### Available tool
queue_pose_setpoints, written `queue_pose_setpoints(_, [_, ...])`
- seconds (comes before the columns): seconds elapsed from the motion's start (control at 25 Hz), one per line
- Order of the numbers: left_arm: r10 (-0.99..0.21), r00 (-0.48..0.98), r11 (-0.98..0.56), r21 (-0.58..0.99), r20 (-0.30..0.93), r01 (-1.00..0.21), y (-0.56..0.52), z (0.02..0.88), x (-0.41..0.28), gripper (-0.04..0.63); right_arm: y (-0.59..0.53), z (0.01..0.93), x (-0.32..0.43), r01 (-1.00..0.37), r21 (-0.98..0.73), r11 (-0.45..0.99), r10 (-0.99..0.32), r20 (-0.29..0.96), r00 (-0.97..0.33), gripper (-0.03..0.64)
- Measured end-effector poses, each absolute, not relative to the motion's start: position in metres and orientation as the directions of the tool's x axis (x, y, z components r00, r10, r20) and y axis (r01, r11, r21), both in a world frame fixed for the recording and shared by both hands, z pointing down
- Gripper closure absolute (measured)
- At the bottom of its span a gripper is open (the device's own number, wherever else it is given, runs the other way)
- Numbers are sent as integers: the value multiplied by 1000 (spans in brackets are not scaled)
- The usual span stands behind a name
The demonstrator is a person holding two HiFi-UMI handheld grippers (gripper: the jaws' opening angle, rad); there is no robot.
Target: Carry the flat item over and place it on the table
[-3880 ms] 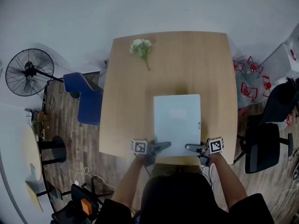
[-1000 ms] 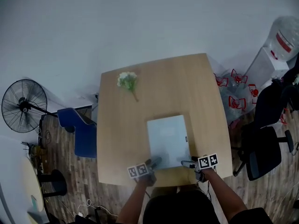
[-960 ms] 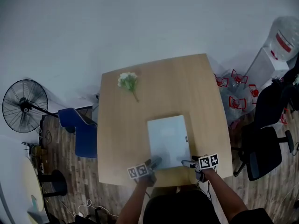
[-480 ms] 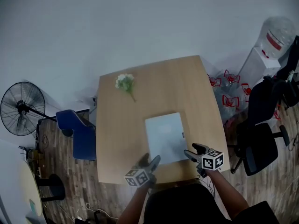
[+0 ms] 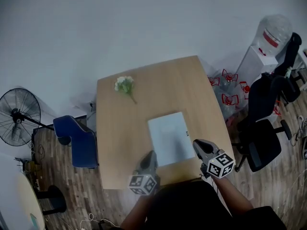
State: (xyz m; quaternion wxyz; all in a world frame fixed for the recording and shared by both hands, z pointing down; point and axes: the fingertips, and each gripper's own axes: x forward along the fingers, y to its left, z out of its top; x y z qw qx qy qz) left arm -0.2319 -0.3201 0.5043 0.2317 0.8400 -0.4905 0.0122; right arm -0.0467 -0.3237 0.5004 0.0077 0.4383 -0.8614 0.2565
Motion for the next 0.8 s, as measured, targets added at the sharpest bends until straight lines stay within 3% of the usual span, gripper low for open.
queue_pose_setpoints(0.04, [-821,512,-412,361,252,-837,-322,500,-236,595,-325,494,-49,-772,-410,486,-763,233,-604,617])
queue_pose_setpoints(0.24, [-851,467,-397,287,239,-871,-334,480,-262,595,-336,474,-52,-841,-288,459,-824,216,-524,617])
queue_pose_setpoints(0.8, [-886,409,-362,226,220,-905,-355,468,-298,595,-354,453,-50,-888,-205,410,-877,177,-446,617])
